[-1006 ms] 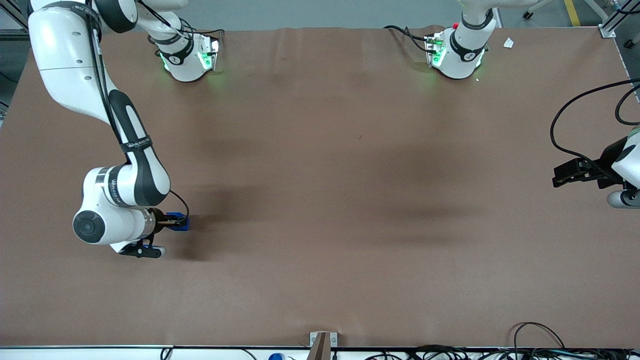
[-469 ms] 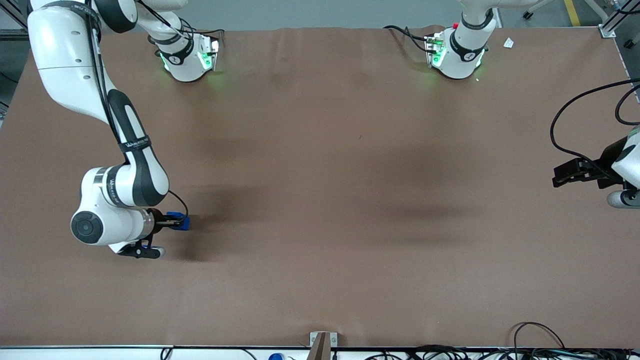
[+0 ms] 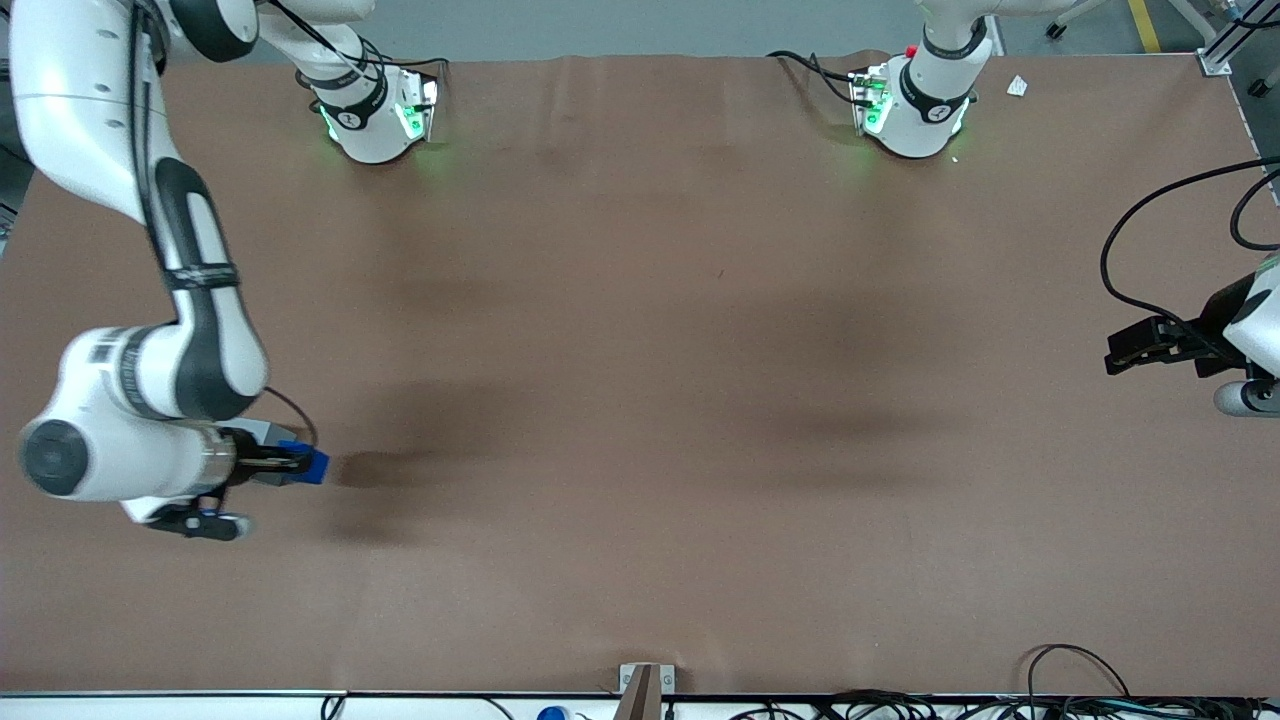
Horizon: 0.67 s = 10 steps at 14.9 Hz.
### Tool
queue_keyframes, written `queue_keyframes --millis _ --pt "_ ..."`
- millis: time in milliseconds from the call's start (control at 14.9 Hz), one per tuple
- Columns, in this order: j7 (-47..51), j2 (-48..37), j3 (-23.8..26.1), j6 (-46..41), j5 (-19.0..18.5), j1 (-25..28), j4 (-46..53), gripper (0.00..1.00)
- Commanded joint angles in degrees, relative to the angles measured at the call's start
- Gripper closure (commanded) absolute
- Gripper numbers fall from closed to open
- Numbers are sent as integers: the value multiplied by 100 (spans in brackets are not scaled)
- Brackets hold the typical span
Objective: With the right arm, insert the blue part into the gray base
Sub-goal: 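Carry the blue block with the right gripper over the gray base, then lower the blue block into the gray base's square opening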
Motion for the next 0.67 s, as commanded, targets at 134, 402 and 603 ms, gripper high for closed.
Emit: queue_keyframes --millis 134,402,603 --pt "-24 -47 87 -881 87 -529 488 100" --pt "-77 6 69 -909 -1 -600 524 100" --pt "-454 111 60 -856 -53 -627 524 100"
